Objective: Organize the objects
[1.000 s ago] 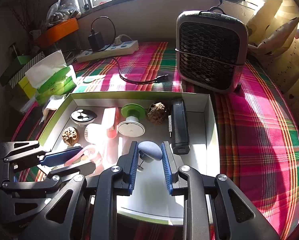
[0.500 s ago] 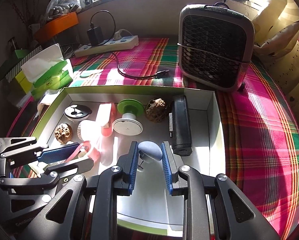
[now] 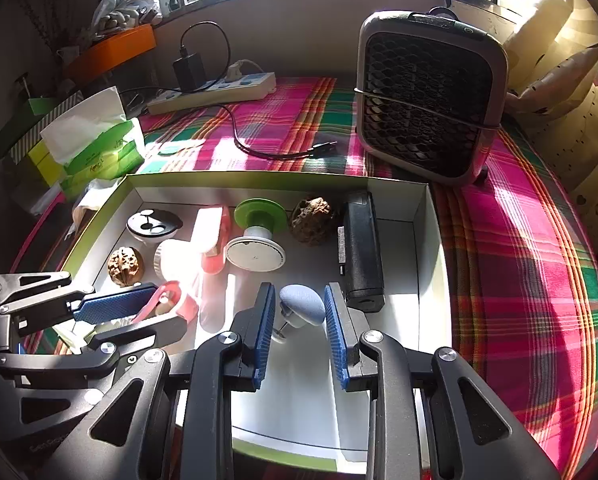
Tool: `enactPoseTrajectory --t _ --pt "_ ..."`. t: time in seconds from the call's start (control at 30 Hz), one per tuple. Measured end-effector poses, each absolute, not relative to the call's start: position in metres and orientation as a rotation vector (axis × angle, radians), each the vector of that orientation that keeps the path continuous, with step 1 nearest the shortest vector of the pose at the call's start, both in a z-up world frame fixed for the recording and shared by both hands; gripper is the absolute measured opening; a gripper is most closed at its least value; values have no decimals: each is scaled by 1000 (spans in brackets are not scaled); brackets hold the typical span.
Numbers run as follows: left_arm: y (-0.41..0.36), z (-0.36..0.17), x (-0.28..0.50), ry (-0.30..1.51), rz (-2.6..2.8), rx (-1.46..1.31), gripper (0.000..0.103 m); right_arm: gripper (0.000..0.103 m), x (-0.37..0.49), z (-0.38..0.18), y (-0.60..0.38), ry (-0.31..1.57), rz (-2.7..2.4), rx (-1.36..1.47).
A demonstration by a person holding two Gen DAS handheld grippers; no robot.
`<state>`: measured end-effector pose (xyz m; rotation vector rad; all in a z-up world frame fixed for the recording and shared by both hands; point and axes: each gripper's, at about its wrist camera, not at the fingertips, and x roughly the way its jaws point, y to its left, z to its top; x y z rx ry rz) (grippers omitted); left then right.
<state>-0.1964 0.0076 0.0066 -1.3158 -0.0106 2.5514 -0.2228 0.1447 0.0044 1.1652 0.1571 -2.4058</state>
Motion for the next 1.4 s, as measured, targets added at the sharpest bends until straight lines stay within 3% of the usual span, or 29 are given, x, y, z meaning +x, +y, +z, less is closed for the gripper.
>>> enactPoseTrajectory --t 0.17,1.4 --pt "7 9 -194 -10 2561 -1315 30 40 -220 6 142 159 -2411 1151" --pt "4 42 -133 27 2796 -1164 31 47 -161 42 153 118 -2538 1034"
